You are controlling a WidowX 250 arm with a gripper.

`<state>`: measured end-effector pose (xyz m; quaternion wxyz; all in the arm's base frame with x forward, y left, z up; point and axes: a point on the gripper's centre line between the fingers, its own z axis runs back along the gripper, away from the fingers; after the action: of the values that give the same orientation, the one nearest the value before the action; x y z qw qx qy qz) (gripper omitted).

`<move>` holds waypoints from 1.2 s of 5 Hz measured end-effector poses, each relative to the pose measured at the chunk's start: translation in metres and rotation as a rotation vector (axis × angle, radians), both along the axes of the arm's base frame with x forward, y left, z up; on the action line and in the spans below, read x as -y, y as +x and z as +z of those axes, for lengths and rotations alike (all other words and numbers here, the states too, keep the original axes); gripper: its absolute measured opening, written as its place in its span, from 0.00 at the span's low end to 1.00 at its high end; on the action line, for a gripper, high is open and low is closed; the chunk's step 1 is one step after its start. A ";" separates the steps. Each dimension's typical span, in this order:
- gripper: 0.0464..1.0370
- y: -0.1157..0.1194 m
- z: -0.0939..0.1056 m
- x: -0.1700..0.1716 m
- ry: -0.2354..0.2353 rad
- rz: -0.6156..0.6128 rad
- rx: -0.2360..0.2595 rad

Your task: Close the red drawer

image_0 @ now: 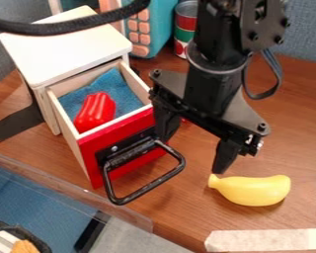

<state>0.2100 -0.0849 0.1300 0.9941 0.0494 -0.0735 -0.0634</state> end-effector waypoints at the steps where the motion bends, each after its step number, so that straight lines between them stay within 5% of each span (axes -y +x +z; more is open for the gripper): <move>1: 0.96 -0.002 -0.005 -0.001 0.007 0.014 -0.014; 3: 0.96 -0.016 -0.030 0.005 0.023 0.361 0.127; 4: 0.96 -0.023 -0.043 0.006 -0.008 0.520 0.181; 5: 0.96 -0.032 -0.058 0.004 -0.072 0.695 0.197; 6: 0.96 -0.039 -0.071 0.000 -0.186 0.822 0.173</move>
<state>0.1714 -0.0851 0.0594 0.9270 -0.0103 -0.1364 0.3492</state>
